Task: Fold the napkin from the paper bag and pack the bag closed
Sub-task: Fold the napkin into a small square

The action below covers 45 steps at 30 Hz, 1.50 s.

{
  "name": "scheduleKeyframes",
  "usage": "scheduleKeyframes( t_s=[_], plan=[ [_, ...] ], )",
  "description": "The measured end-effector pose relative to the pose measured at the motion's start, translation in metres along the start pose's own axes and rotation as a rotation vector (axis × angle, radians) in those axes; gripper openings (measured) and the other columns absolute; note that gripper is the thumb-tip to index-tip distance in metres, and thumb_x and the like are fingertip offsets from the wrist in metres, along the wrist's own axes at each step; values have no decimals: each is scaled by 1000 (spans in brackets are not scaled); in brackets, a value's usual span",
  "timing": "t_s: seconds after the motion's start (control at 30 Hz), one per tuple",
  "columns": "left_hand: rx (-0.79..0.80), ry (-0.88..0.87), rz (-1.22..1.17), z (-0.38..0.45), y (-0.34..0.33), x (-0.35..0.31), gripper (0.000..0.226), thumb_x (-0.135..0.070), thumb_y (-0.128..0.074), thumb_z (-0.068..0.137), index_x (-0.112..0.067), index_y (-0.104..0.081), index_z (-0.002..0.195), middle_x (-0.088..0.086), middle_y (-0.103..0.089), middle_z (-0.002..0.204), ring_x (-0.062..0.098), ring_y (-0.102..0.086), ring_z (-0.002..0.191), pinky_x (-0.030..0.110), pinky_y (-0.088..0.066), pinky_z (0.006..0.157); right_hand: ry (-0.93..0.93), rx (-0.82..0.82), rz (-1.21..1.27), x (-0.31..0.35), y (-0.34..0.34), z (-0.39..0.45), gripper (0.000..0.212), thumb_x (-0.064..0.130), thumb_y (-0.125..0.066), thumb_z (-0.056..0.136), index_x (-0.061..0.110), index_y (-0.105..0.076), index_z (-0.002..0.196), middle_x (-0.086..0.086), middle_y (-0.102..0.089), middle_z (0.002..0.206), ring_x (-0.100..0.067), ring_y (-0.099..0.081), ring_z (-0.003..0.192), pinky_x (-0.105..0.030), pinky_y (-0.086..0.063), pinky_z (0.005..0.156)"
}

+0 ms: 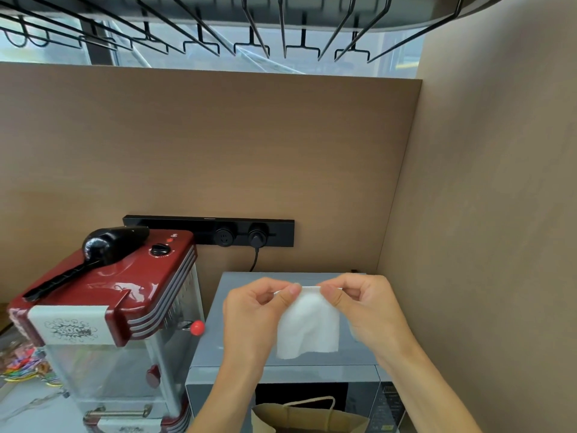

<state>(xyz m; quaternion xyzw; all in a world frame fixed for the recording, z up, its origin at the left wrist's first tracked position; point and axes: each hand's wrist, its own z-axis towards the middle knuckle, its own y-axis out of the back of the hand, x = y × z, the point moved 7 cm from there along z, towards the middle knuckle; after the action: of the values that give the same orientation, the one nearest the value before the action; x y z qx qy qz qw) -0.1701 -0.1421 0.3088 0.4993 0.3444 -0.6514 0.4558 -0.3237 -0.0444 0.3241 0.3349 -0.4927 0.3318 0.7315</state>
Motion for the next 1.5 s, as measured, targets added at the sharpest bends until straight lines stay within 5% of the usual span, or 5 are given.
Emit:
scheduleKeyframes(
  t_s=[0.27, 0.63, 0.8, 1.23, 1.5],
  plan=[
    [138, 180, -282, -8, -18, 11, 38, -37, -80, 73, -29, -72, 109, 10, -78, 83, 21, -73, 78, 33, -57, 77, 10, -56, 81, -1, -1, -6, 18, 38, -69, 86, 22, -76, 86, 2, -77, 79, -8, -72, 74, -17, -52, 60],
    [54, 109, -279, -7, -34, 10, 20, -24, -59, 98, -13, -69, 85, 16, -69, 78, 16, -63, 70, 29, -53, 61, -207, -78, 300, -15, -16, -5, 39, 48, -81, 72, 14, -79, 92, -7, -80, 90, -21, -77, 84, -33, -61, 69],
    [-78, 24, -78, -4, -33, 6, 26, -39, -56, 96, -28, -62, 74, -3, -64, 65, 4, -58, 57, 19, -47, 50, -44, -230, 151, -3, -15, -2, 34, 45, -74, 82, 12, -71, 73, 6, -67, 61, -5, -64, 55, -16, -46, 48],
    [-297, -239, 67, -5, -18, -17, 29, -26, -61, 97, -30, -62, 68, -18, -54, 50, 1, -47, 47, 8, -33, 43, 329, -457, -356, 13, -16, -6, 32, 52, -52, 96, 33, -62, 72, -3, -54, 48, -20, -51, 43, -42, -44, 39],
    [-251, -193, -41, -3, -18, -13, 28, -32, -63, 95, -29, -67, 67, -15, -53, 48, 2, -42, 45, 8, -31, 42, 319, -380, -339, 15, -14, -1, 41, 35, -50, 102, 45, -44, 62, 15, -47, 49, -7, -40, 43, -12, -23, 43]
  ],
)
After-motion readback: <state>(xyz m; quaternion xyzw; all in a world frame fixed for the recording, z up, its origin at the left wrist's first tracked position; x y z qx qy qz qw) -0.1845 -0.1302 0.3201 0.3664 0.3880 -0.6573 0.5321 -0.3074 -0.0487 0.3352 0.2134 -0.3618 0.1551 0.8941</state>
